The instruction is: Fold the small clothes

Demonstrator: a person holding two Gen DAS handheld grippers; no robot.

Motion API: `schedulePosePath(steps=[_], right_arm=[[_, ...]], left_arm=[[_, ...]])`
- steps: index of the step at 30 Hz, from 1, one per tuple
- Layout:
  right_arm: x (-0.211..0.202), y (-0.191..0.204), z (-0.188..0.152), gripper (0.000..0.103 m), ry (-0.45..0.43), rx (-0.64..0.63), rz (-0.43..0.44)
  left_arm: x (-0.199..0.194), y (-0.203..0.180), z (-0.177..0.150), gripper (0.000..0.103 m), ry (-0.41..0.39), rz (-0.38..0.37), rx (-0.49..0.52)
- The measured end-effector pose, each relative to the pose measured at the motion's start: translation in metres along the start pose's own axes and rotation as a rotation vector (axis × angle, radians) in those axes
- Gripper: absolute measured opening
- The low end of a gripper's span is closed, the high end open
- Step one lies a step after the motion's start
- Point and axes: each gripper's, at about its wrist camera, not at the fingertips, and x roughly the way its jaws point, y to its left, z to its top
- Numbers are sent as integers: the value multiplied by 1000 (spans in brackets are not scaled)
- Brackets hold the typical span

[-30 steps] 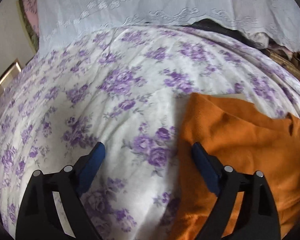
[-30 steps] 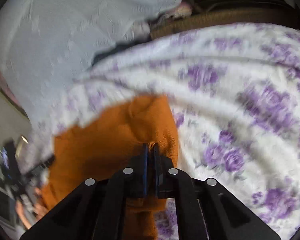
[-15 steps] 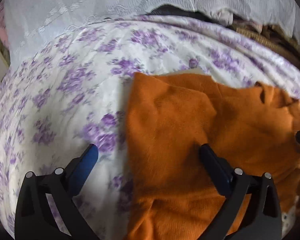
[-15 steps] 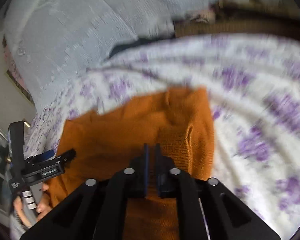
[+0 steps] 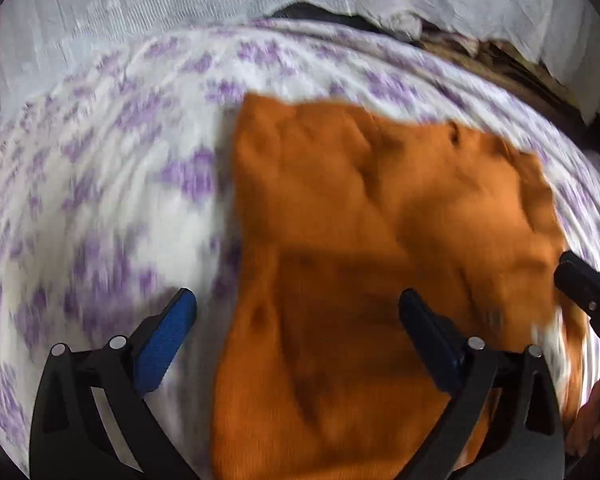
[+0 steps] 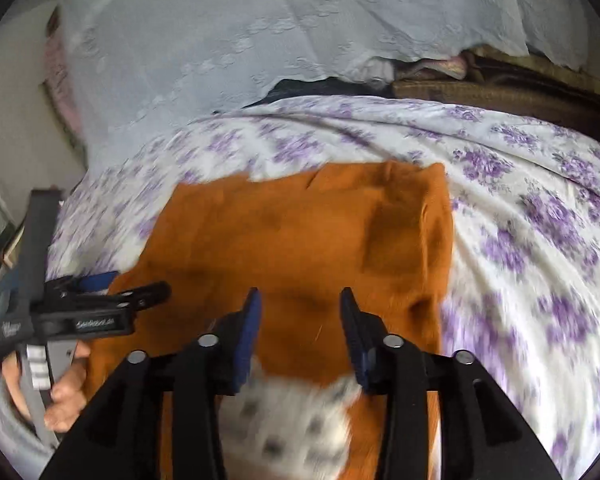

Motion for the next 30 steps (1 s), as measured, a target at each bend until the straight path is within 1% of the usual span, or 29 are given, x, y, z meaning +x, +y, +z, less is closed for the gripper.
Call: schedulePosePath(steps=[1, 2, 3, 4, 5, 6, 7, 9, 10, 11, 12, 14, 15, 16, 17, 18, 19, 20, 21, 23, 24, 25, 27, 29, 30], right_arm=[[-3, 2, -8, 53, 27, -8, -1], [3, 4, -27, 53, 90, -21, -7], [6, 6, -33, 54, 87, -37, -16], [0, 7, -34, 54, 71, -42, -21], [-7, 7, -32, 53, 74, -24, -38], [-17, 5, -34, 53, 51, 4, -32], [-26, 5, -37, 54, 23, 19, -17], [-43, 9, -51, 58, 18, -6, -1], [-47, 11, -57, 65, 27, -24, -3], [-47, 13, -65, 76, 52, -43, -5], [-39, 14, -76, 80, 111, -68, -1], [-43, 22, -86, 81, 86, -123, -42], [-46, 24, -85, 81, 85, -128, -48], [-54, 24, -84, 82, 69, -119, -33], [-64, 20, -86, 86, 41, -96, 0], [-74, 16, -89, 89, 24, -71, 9], [-81, 13, -94, 94, 12, -49, 5], [-88, 4, -96, 96, -5, -16, 7], [-94, -3, -98, 96, -17, 13, 18], [-101, -22, -99, 100, -30, 100, 69], [-105, -26, -101, 100, -34, 134, 95], [-106, -33, -102, 100, -31, 176, 132], [-100, -48, -103, 100, -23, 268, 250], [-88, -62, -108, 100, 13, 384, 320], [-84, -66, -110, 100, 18, 412, 337]], left_arm=[[2, -1, -8, 99, 18, 3, 25], [3, -8, -17, 99, 27, 27, 69], [1, -15, -26, 99, 18, 57, 100], [-1, -19, -31, 99, 6, 84, 126], [-7, -24, -37, 99, -9, 113, 140], [-12, -22, -42, 99, -10, 110, 131], [-21, -20, -48, 98, -11, 81, 112], [-38, -17, -64, 98, -15, 13, 108], [-45, -18, -73, 99, -16, 4, 122], [-46, -18, -79, 99, -13, 6, 138], [-44, -20, -91, 99, 15, 10, 167], [-43, -18, -105, 99, 44, 1, 169], [-48, -12, -108, 99, 40, -21, 149], [-55, -6, -110, 99, 41, -60, 129], [-58, 1, -112, 99, 41, -90, 110], [-63, 10, -115, 99, 44, -127, 80], [-66, 19, -119, 99, 48, -158, 56], [-67, 24, -120, 99, 52, -181, 42], [-68, 33, -123, 99, 60, -223, 19], [-68, 39, -126, 99, 69, -269, -4], [-70, 38, -128, 98, 73, -291, -10], [-70, 38, -129, 99, 77, -308, -10], [-71, 34, -132, 99, 93, -352, -8], [-72, 31, -134, 99, 102, -398, -9], [-72, 31, -134, 99, 105, -420, -11]])
